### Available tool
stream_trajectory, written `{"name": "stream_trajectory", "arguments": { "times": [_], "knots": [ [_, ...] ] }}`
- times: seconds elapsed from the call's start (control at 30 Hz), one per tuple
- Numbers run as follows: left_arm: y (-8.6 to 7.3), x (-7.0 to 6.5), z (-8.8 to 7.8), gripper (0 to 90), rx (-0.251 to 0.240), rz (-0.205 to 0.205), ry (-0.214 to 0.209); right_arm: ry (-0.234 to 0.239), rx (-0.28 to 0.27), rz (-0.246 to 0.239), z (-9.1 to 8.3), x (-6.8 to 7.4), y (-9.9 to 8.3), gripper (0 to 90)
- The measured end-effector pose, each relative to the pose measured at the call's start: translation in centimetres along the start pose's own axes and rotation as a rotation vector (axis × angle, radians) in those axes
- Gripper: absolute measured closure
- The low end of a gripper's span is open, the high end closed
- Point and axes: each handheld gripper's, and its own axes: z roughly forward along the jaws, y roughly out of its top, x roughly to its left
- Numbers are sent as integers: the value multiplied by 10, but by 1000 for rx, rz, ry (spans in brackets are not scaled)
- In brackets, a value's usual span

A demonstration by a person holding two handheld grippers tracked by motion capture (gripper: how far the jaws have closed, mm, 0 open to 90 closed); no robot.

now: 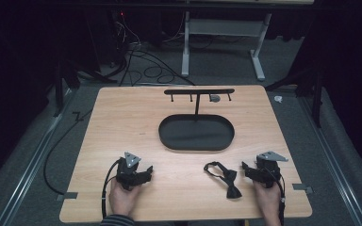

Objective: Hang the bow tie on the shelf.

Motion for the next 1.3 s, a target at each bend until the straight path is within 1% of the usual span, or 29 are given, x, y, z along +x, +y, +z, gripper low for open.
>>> {"name": "stream_trajectory", "arguments": {
  "times": [0.17,0.57,0.67,0.73,1.23,1.3],
  "knots": [
    [0,0,0,244,0,0,0,6,1,1,0,0,0,346],
    [0,0,0,246,0,-1,1,1,2,1,0,0,0,347],
    [0,0,0,246,1,0,0,5,3,0,0,1,0,347],
    [0,0,0,246,1,0,0,17,6,-10,-1,2,0,349],
    [0,0,0,247,2,0,-1,5,3,-4,0,3,0,359],
    [0,0,0,247,2,0,-1,4,-1,0,0,2,0,372]
  ]
}}
